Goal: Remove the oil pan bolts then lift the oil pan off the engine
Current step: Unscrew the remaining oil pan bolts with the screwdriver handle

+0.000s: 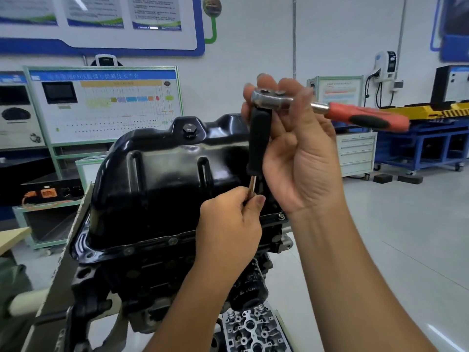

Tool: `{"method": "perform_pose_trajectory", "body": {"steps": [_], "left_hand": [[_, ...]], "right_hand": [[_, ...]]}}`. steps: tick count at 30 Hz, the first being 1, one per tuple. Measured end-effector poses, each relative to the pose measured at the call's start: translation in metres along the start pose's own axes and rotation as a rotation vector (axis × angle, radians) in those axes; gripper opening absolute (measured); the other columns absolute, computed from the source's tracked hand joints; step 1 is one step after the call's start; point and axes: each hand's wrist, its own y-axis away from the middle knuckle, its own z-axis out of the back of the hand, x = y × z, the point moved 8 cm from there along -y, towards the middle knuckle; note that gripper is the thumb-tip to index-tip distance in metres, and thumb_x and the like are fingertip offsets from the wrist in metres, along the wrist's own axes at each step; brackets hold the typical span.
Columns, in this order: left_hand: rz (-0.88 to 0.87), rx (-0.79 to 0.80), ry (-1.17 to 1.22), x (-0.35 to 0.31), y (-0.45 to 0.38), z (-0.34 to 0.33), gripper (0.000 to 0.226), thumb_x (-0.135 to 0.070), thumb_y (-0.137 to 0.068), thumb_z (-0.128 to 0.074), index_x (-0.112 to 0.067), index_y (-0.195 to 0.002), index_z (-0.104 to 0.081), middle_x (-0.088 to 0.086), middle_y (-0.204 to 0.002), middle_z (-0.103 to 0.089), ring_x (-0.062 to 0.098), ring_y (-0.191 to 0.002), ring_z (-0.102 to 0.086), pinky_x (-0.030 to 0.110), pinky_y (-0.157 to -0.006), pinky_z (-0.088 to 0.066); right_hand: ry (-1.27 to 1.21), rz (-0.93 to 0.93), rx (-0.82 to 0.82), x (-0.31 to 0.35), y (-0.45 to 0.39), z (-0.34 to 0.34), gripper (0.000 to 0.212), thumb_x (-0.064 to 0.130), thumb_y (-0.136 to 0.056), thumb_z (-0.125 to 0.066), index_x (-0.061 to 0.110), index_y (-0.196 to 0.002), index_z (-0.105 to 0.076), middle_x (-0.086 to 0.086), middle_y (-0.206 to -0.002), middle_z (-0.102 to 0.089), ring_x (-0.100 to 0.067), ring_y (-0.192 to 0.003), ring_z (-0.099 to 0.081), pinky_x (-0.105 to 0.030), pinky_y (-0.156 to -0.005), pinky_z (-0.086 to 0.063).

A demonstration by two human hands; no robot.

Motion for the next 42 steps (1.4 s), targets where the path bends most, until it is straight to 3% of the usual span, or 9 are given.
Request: {"method": "perform_pose_trajectory", "body": {"steps": [6,14,19,22,26,29,33,36,42], "left_hand": [[-0.003,0.077,0.099,0.001,-0.004,-0.002,0.033,-0.024,-0.095,-0.073,-0.017,-0.066,-0.06,-0.01,-0.041,-0.034,0.009,-0.04,-0.028,0.019,-0.042,-0.024],[-0.008,0.128,0.169,0.002,-0.006,-0.003,0.029,-0.02,-0.1,-0.066,-0.02,-0.071,-0.063,0.002,-0.054,-0.049,0.008,-0.05,-0.037,0.026,-0.049,-0.036],[0.007,0.111,0.175,0.002,-0.003,-0.006,0.03,-0.025,-0.096,-0.069,-0.019,-0.068,-0.059,-0.007,-0.046,-0.041,0.008,-0.044,-0.03,0.024,-0.043,-0.029],[-0.013,0.078,0.135,-0.002,-0.003,-0.003,0.038,-0.03,-0.093,-0.068,-0.028,-0.06,-0.05,-0.011,-0.045,-0.036,0.008,-0.042,-0.03,0.016,-0.045,-0.025],[-0.012,0.016,0.074,0.001,-0.003,-0.001,0.035,-0.03,-0.094,-0.073,-0.024,-0.063,-0.056,-0.01,-0.044,-0.037,0.01,-0.041,-0.033,0.016,-0.044,-0.026],[-0.026,-0.018,0.018,-0.002,-0.003,-0.001,0.026,-0.034,-0.091,-0.074,-0.022,-0.07,-0.066,-0.008,-0.048,-0.044,0.011,-0.045,-0.037,0.017,-0.044,-0.028],[-0.057,0.057,0.133,-0.001,-0.004,-0.004,0.033,-0.033,-0.095,-0.067,-0.023,-0.065,-0.056,-0.006,-0.049,-0.039,0.008,-0.047,-0.031,0.025,-0.046,-0.029],[-0.065,0.101,0.156,-0.003,-0.003,-0.007,0.035,-0.035,-0.096,-0.06,-0.016,-0.068,-0.052,0.002,-0.054,-0.042,0.006,-0.049,-0.033,0.034,-0.047,-0.033],[-0.04,-0.025,0.097,-0.003,-0.003,-0.001,0.035,-0.035,-0.092,-0.07,-0.02,-0.063,-0.059,-0.008,-0.046,-0.034,0.01,-0.044,-0.029,0.015,-0.045,-0.022]], "right_hand": [[0.053,-0.155,-0.023,-0.006,-0.006,0.006,0.029,0.034,-0.109,-0.042,0.016,-0.096,-0.06,-0.006,-0.095,-0.077,-0.022,-0.076,-0.073,-0.033,-0.06,-0.059],[0.733,0.459,-0.022,0.022,0.007,-0.008,0.015,0.001,-0.094,-0.07,0.015,-0.098,-0.068,-0.011,-0.1,-0.075,-0.036,-0.094,-0.075,-0.057,-0.09,-0.059],[0.067,-0.128,-0.065,-0.004,-0.005,0.008,0.022,0.029,-0.107,-0.049,0.018,-0.091,-0.059,-0.006,-0.092,-0.077,-0.024,-0.067,-0.071,-0.034,-0.067,-0.053],[-0.007,-0.212,-0.049,-0.004,-0.004,0.01,0.029,0.033,-0.107,-0.045,0.019,-0.087,-0.06,-0.005,-0.092,-0.077,-0.023,-0.067,-0.071,-0.033,-0.064,-0.053],[0.541,0.335,-0.035,0.032,0.0,0.005,0.009,0.004,-0.096,-0.066,0.011,-0.095,-0.071,-0.013,-0.103,-0.076,-0.038,-0.092,-0.074,-0.048,-0.085,-0.061],[1.04,0.722,0.022,0.034,0.014,-0.012,0.01,0.002,-0.097,-0.066,0.006,-0.103,-0.072,-0.009,-0.106,-0.072,-0.027,-0.1,-0.072,-0.043,-0.093,-0.057],[0.283,0.141,-0.059,0.002,-0.001,0.008,0.018,0.023,-0.109,-0.046,0.014,-0.104,-0.061,-0.01,-0.092,-0.075,-0.027,-0.07,-0.067,-0.036,-0.062,-0.053],[0.092,-0.16,0.009,-0.008,-0.004,0.011,0.029,0.034,-0.109,-0.037,0.018,-0.103,-0.061,-0.01,-0.095,-0.075,-0.022,-0.07,-0.065,-0.032,-0.062,-0.048],[1.015,0.58,0.043,0.036,0.007,-0.011,0.013,0.008,-0.099,-0.064,0.01,-0.107,-0.073,-0.004,-0.105,-0.073,-0.015,-0.099,-0.07,-0.03,-0.091,-0.055]]}}
